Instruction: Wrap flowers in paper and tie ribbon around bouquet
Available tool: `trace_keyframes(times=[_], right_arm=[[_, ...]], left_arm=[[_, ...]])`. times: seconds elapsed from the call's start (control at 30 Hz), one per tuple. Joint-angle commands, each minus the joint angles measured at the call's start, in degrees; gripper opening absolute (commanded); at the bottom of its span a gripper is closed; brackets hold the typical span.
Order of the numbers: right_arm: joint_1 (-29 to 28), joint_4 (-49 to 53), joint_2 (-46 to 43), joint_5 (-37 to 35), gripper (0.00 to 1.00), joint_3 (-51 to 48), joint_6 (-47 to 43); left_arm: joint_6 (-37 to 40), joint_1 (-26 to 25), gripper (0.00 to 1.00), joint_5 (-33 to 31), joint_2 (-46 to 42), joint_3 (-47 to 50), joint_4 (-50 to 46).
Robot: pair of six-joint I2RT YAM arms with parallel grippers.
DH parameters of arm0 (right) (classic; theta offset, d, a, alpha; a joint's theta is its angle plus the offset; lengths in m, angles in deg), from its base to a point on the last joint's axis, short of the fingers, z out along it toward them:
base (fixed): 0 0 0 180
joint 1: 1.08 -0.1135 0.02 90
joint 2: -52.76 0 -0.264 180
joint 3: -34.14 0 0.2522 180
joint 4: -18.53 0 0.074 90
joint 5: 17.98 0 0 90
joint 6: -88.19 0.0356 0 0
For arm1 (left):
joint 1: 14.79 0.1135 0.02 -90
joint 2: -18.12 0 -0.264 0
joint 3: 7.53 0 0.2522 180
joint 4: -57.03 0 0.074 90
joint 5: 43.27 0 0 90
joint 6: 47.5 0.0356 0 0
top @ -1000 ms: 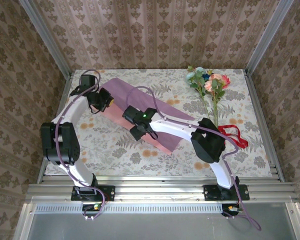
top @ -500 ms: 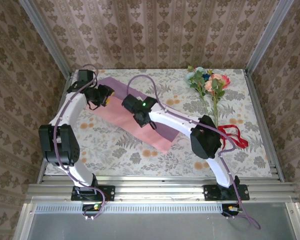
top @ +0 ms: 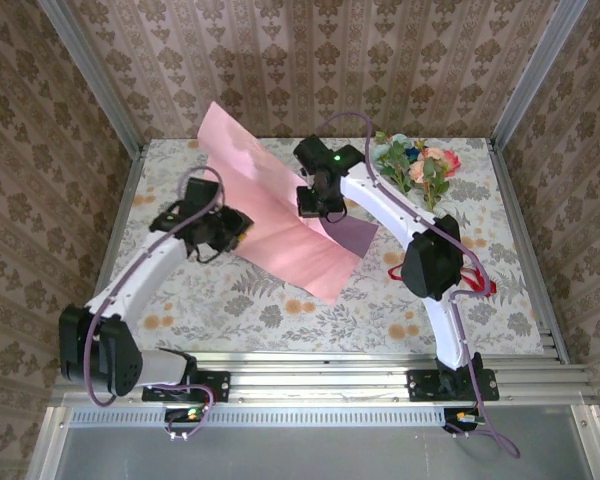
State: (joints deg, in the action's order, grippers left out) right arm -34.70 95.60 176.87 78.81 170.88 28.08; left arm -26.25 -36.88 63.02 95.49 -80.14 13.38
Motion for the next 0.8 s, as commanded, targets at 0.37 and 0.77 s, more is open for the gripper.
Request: trace_keyframes(times=[0.37, 0.77], right_arm=[[7.32, 5.12, -1.71, 11.67, 0.00, 9.44, 2.66], [14.65, 5.40, -8.69, 12.49, 0.00, -3.72, -3.16]], left_arm=[[-12.13, -9.43, 0.23, 3.83, 33.11, -11.01, 14.16], [-2.54, 7.03, 0.23, 2.31, 23.42, 2.98, 5.88]])
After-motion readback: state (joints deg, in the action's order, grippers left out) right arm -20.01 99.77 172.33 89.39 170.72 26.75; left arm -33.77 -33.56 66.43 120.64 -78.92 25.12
